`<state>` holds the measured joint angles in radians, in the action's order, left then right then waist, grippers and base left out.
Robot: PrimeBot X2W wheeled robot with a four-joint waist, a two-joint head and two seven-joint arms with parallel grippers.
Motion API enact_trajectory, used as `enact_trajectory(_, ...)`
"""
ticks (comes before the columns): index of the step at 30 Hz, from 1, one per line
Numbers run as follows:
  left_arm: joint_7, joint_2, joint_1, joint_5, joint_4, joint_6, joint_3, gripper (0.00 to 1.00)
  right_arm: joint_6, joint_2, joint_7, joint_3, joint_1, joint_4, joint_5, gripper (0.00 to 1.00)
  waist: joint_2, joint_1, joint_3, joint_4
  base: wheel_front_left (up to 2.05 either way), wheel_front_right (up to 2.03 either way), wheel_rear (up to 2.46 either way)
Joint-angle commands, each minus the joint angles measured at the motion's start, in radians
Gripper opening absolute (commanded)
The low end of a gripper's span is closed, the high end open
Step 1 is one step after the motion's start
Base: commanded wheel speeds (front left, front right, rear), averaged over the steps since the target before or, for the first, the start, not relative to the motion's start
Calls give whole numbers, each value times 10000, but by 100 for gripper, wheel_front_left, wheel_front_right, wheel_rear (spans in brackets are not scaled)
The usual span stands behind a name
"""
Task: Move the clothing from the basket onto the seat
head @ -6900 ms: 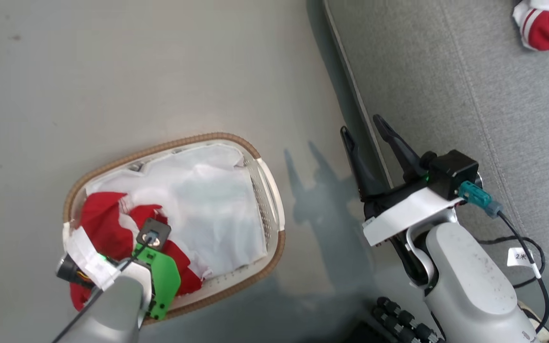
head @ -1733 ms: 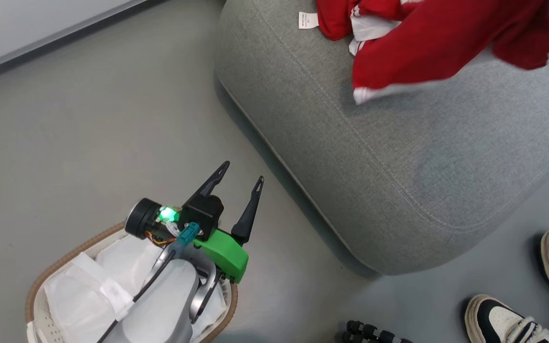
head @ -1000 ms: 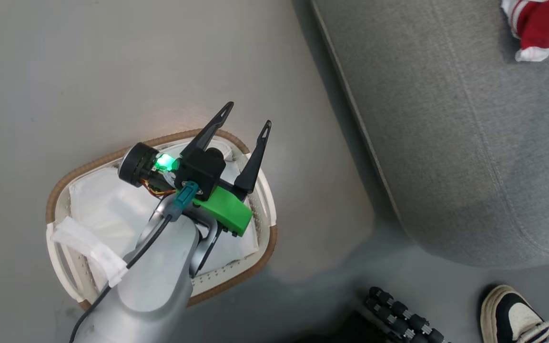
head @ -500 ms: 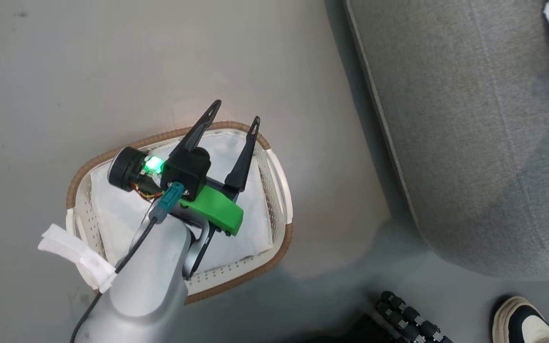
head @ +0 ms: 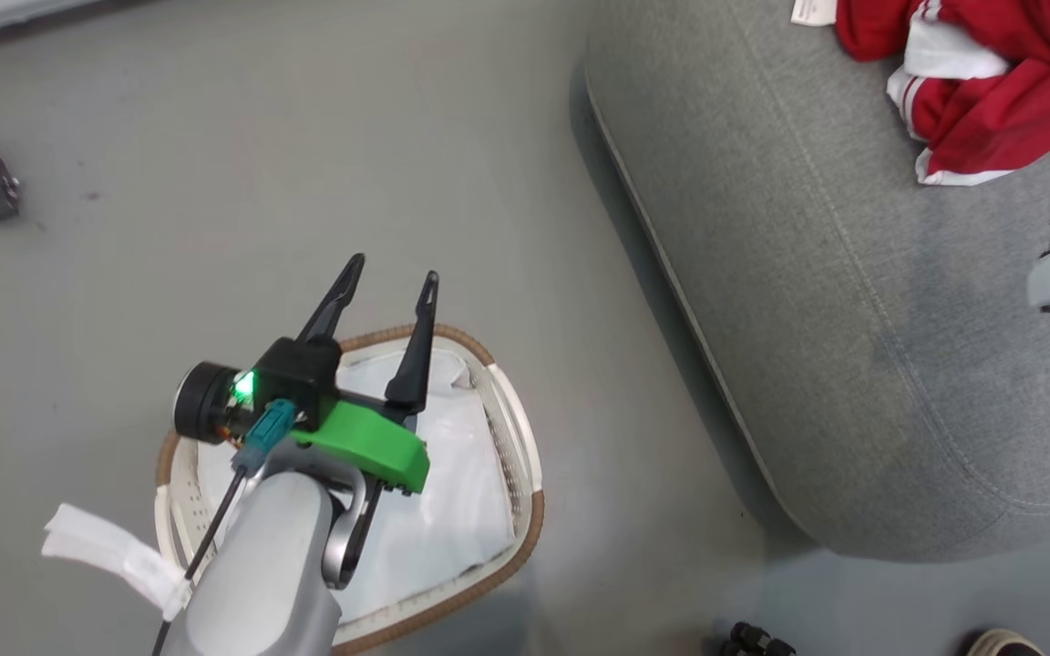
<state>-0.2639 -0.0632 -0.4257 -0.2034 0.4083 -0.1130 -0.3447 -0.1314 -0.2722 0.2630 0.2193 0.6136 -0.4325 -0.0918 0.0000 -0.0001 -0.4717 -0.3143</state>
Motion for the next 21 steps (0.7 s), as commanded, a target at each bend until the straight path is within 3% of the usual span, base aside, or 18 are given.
enact_trajectory(1, -6, 13, 292, -107, -93, 96, 202, 100, 14, 24, 23, -103, -204, 170, -206, 100, 0, 1, 915, 52, 0, 0, 0)
enact_trajectory(7, -4, 74, 1064, -77, -390, 329, 1062, 100, 14, 81, 23, -1114, -427, 368, -792, 100, 0, 1, 1694, 548, 0, 0, 0)
enact_trajectory(21, -6, 113, 2224, 362, -397, 751, 2997, 100, 14, 991, 23, -2975, -1489, 123, -1002, 100, 0, 1, 2918, 2419, 0, 0, 0)
